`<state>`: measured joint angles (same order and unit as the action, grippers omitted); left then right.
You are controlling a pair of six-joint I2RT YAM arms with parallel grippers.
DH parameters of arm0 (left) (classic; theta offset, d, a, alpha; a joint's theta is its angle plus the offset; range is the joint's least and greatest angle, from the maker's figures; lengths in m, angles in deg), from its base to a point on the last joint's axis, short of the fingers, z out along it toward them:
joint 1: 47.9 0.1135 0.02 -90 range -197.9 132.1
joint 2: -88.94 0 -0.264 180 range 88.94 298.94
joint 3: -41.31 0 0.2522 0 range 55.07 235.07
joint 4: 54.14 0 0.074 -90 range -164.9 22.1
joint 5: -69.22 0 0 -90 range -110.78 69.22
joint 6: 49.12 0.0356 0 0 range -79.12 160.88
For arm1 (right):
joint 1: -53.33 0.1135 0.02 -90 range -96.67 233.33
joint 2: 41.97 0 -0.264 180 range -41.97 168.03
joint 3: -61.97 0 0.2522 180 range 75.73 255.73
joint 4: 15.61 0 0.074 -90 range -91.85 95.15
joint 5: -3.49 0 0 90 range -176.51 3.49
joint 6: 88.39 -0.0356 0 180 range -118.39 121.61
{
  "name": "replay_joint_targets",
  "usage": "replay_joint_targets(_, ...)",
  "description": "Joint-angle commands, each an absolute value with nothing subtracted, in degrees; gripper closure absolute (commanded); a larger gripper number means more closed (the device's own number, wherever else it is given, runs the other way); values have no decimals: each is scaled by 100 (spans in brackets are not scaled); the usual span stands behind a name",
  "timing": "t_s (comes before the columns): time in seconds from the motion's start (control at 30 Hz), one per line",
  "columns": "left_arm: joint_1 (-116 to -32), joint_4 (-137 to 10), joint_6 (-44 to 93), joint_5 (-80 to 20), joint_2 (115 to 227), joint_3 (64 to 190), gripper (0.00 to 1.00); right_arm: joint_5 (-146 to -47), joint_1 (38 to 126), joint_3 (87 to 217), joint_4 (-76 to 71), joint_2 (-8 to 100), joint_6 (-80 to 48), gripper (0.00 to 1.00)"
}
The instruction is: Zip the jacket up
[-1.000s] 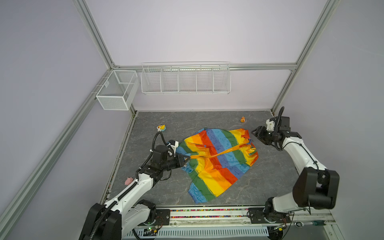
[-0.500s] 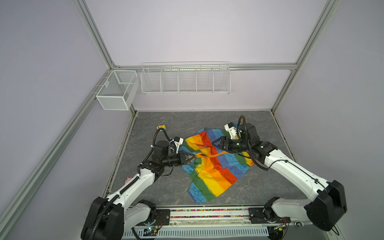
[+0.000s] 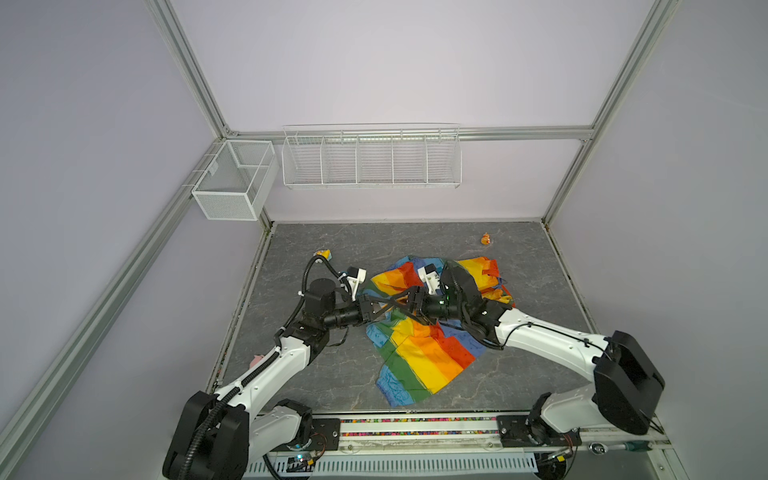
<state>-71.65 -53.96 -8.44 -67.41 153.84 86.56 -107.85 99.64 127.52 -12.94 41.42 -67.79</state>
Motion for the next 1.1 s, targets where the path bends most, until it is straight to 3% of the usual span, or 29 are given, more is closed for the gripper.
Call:
replay_joint_targets(0.0,-7152,-4917,-1056,-6885,15437,8555,100,-10631,10036,12654,-1909,4179,-7251,35)
replay_joint_targets(0.47,-7150,-4758,-1169,-6886,15418,8457,100,-10664,10062,12363,-2514,4207,-7632,36)
replay_joint_targets(1.07,-7128,-4835,-1106,-6868,15411,8438,100,-10611,10081,12326,-2363,3943,-7635,58)
